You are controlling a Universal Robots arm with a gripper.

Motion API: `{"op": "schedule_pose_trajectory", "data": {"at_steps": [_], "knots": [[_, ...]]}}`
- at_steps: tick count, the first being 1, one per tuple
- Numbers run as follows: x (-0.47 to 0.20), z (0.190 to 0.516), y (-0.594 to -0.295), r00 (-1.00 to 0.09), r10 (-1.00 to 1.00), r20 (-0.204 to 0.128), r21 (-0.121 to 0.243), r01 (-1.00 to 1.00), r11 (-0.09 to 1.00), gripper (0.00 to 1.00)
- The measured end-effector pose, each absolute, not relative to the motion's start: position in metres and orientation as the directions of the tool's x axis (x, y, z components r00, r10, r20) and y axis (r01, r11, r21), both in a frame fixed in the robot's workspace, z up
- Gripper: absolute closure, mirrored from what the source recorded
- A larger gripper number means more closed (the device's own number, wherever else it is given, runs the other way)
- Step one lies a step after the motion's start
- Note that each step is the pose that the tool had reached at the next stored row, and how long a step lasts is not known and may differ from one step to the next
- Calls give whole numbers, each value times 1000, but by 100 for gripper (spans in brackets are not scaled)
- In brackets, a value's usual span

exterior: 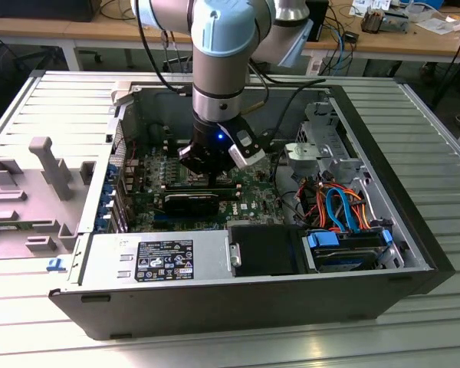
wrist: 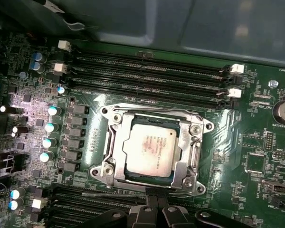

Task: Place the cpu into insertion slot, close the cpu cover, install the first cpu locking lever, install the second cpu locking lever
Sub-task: 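Install the second cpu locking lever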

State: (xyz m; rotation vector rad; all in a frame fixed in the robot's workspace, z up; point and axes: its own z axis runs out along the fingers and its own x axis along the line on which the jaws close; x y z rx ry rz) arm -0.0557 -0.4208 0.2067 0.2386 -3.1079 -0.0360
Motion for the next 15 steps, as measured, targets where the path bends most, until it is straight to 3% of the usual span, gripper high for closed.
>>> {"op": "schedule_pose_trajectory", "data": {"at_steps": [15], "knots": [[-76, 206, -421, -988, -153, 21, 37, -152, 988, 89]]}}
